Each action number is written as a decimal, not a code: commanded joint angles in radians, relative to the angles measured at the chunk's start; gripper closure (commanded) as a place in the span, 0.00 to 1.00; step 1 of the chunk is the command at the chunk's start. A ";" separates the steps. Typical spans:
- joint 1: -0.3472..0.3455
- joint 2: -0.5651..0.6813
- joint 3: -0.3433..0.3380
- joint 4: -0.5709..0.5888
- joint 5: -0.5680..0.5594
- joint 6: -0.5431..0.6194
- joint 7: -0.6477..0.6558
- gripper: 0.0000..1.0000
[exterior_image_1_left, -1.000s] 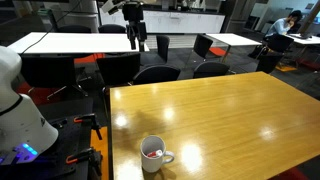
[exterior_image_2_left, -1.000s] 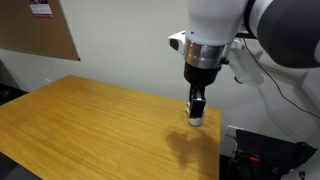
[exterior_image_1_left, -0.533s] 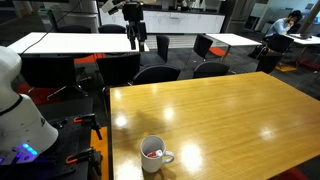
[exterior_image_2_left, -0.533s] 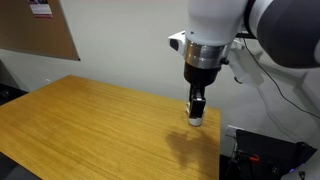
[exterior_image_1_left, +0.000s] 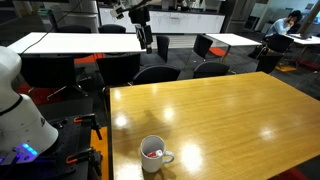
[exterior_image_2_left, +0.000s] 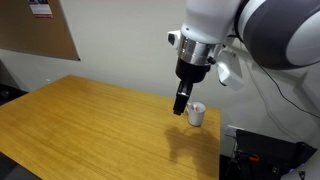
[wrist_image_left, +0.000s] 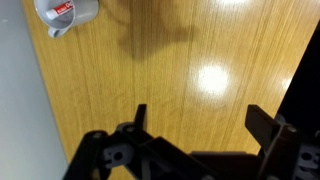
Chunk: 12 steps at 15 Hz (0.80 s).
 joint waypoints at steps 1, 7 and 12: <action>-0.019 0.006 -0.016 -0.035 0.015 0.132 0.142 0.00; -0.091 0.001 -0.003 -0.087 -0.048 0.288 0.415 0.00; -0.165 -0.012 0.020 -0.127 -0.205 0.378 0.666 0.00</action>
